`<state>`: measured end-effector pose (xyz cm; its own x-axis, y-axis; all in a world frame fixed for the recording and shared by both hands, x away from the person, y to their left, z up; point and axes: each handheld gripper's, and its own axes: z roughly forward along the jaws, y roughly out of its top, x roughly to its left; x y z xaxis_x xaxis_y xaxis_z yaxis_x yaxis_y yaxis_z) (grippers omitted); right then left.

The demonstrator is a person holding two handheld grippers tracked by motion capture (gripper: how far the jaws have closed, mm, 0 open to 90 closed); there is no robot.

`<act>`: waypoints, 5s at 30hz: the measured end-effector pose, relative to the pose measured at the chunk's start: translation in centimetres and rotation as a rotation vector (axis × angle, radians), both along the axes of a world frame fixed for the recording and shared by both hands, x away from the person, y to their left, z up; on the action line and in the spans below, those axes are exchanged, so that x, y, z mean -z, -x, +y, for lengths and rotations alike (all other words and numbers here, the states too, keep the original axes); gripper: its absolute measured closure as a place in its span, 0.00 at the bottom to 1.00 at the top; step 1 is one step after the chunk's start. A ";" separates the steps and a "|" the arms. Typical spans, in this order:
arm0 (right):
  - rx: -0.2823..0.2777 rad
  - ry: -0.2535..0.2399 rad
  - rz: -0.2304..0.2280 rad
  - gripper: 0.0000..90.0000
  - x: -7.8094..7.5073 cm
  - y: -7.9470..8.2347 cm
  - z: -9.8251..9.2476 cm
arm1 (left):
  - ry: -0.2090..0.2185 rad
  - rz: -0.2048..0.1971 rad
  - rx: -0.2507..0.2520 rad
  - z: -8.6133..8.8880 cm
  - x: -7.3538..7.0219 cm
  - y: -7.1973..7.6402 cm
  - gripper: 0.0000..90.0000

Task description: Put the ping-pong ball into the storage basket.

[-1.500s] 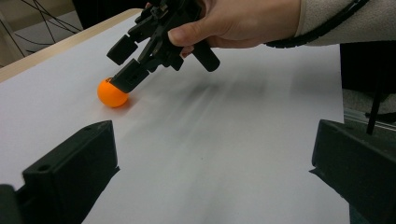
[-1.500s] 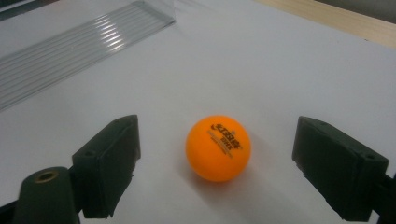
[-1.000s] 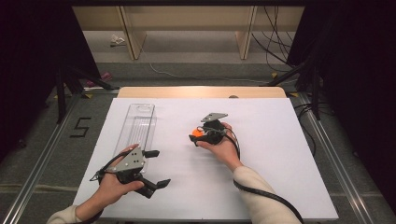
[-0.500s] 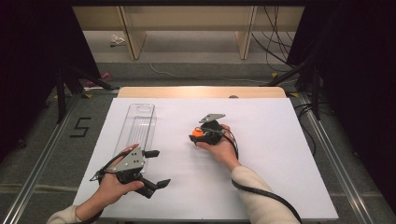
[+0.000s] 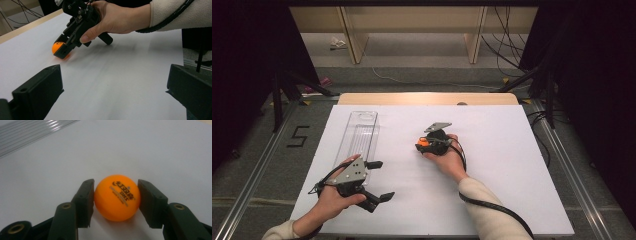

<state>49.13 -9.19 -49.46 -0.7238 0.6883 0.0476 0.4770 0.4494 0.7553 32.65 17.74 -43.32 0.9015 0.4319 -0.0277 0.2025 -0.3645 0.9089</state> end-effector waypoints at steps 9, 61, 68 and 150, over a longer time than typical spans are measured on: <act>0.003 -0.002 -0.005 0.57 0.0 0.0 -0.1 | 0.000 -0.001 0.001 0.0 0.0 0.0 0.00; -0.021 -0.083 -0.109 0.57 -4.7 1.2 0.7 | -0.001 -0.002 0.002 0.0 0.0 0.0 0.00; -0.030 -0.091 -0.121 0.57 -5.2 1.4 0.9 | -0.001 -0.003 0.002 0.0 0.0 0.1 0.00; -0.193 -0.158 -0.156 0.57 -8.3 3.7 5.3 | -0.015 -0.012 0.005 -0.2 0.1 0.1 0.00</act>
<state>45.44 -3.88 -41.19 -0.8475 0.5305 0.0211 0.2668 0.3912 0.8808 32.55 17.58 -43.39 0.9039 0.4277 -0.0105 0.1900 -0.3793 0.9056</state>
